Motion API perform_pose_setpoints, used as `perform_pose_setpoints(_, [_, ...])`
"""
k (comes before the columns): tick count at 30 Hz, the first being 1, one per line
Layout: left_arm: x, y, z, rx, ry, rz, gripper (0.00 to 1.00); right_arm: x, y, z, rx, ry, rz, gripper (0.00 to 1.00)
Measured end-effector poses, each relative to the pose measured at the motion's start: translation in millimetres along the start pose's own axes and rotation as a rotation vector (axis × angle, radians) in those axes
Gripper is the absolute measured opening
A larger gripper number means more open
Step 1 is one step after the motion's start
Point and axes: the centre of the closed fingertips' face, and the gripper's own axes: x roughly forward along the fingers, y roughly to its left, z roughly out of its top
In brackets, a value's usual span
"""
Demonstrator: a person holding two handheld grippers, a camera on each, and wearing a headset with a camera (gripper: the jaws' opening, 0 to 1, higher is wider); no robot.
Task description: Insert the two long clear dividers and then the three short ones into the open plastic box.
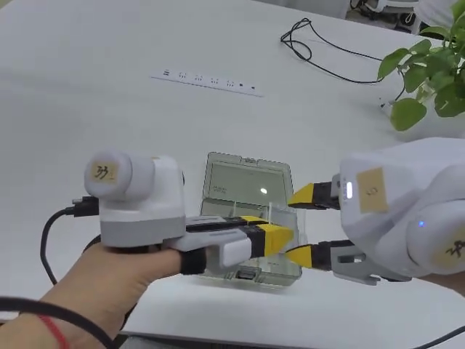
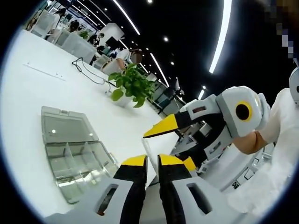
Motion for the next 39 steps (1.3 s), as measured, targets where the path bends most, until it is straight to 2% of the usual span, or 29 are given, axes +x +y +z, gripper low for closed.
perform_pose_setpoints(10, [1.1,-3.6,-1.3,-0.058,-0.009,-0.019,0.01,-1.4,0.0,-0.8,-0.012,0.008,-0.012,0.32])
perform_pose_setpoints(15, [-0.1,-0.1,-0.7,-0.142,-0.029,-0.026,0.00,-2.3,-0.7,-0.2,-0.023,0.011,-0.021,0.33])
perform_pose_setpoints(28, [2.9,1.7,-1.0,-0.237,-0.053,-0.026,0.00,-2.6,-1.7,-2.4,-0.076,0.033,-0.031,0.33])
perform_pose_setpoints(36, [2.8,4.1,-0.8,-0.220,-0.058,-0.013,0.00,-3.4,-4.2,-0.5,-0.073,0.025,-0.030,0.35])
perform_pose_setpoints(37, [1.6,5.7,-2.4,-0.183,-0.045,-0.007,0.00,-5.0,-6.0,0.6,-0.065,0.015,-0.031,0.35])
perform_pose_setpoints(39, [-0.1,6.3,-5.0,-0.142,-0.026,-0.003,0.00,-8.1,-6.0,6.5,0.017,-0.044,0.001,0.35])
